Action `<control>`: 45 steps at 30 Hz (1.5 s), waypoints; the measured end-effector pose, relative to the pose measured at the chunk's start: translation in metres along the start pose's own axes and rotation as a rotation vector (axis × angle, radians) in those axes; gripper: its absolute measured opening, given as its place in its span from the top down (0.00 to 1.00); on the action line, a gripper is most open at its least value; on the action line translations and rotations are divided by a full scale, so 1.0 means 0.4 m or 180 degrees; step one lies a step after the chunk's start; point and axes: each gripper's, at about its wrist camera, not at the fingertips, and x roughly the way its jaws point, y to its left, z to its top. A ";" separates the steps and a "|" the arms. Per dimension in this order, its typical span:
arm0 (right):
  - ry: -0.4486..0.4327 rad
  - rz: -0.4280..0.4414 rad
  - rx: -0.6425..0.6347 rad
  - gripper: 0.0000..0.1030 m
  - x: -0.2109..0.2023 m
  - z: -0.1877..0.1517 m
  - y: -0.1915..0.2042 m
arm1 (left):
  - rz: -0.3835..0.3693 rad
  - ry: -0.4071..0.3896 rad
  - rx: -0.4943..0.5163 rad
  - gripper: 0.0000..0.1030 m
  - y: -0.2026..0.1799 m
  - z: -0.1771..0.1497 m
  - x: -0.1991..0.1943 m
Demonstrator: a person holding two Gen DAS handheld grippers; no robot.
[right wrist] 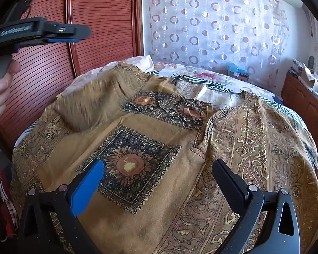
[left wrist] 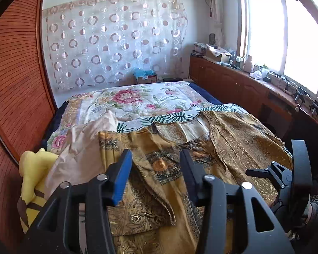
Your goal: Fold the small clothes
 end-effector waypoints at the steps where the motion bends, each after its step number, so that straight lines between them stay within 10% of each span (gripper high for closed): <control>1: -0.0005 0.0007 0.0010 0.01 -0.001 -0.001 -0.001 | 0.0038 0.0003 0.0002 0.45 0.000 -0.005 -0.004; 5: -0.0016 0.0012 0.0044 0.01 -0.002 -0.002 -0.005 | 0.0172 -0.0005 -0.0001 0.23 0.028 -0.049 -0.023; 21: -0.0017 0.0008 0.0070 0.01 0.001 -0.002 -0.004 | 0.0504 0.0679 -0.0408 0.23 0.160 -0.244 0.156; 34: 0.0111 0.0072 -0.0047 0.01 0.022 0.018 0.004 | 0.0587 0.0748 -0.0234 0.23 0.153 -0.263 0.192; 45: 0.0189 0.0309 -0.0103 0.01 0.161 0.193 0.012 | 0.0650 0.0607 -0.0264 0.23 0.152 -0.263 0.172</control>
